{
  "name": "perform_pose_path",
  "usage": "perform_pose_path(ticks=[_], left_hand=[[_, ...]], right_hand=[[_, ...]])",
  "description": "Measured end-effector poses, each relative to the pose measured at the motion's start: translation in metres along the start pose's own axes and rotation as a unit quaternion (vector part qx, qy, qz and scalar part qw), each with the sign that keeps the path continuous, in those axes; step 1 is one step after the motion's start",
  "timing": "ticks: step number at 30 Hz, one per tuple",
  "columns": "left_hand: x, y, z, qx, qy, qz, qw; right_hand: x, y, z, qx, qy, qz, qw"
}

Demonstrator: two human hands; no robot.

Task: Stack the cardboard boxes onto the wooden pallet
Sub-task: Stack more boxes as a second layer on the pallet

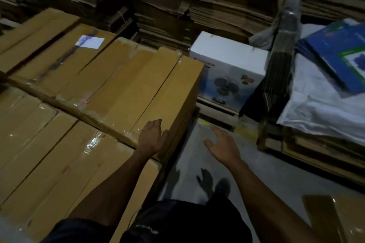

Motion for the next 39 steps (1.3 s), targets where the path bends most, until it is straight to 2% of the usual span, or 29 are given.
perform_pose_path(ticks=[10, 17, 22, 29, 39], left_hand=[[0.107, 0.010, -0.056, -0.065, -0.157, -0.130, 0.977], [0.175, -0.017, -0.085, -0.079, -0.219, -0.193, 0.953], [0.229, -0.039, -0.076, -0.092, -0.251, -0.201, 0.942], [0.321, -0.060, -0.026, -0.103, -0.279, -0.211, 0.931], [0.395, -0.065, 0.025, -0.063, -0.333, -0.137, 0.931]], right_hand=[[0.196, -0.100, 0.003, -0.062, -0.161, 0.070, 0.983], [0.288, -0.154, 0.029, -0.084, -0.236, 0.107, 0.962], [0.345, -0.169, 0.055, -0.120, -0.225, 0.120, 0.959], [0.434, -0.157, 0.088, -0.095, -0.198, 0.144, 0.965], [0.516, -0.123, 0.122, -0.157, -0.166, 0.186, 0.955]])
Point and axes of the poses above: each hand's wrist, its own x-axis towards the middle knuckle, its own y-axis out of the palm, z = x × y, the point moved 1 cm from there along x, towards the middle knuckle, and after that the axes turned 13 degrees about -x, right-handed, at the moved point
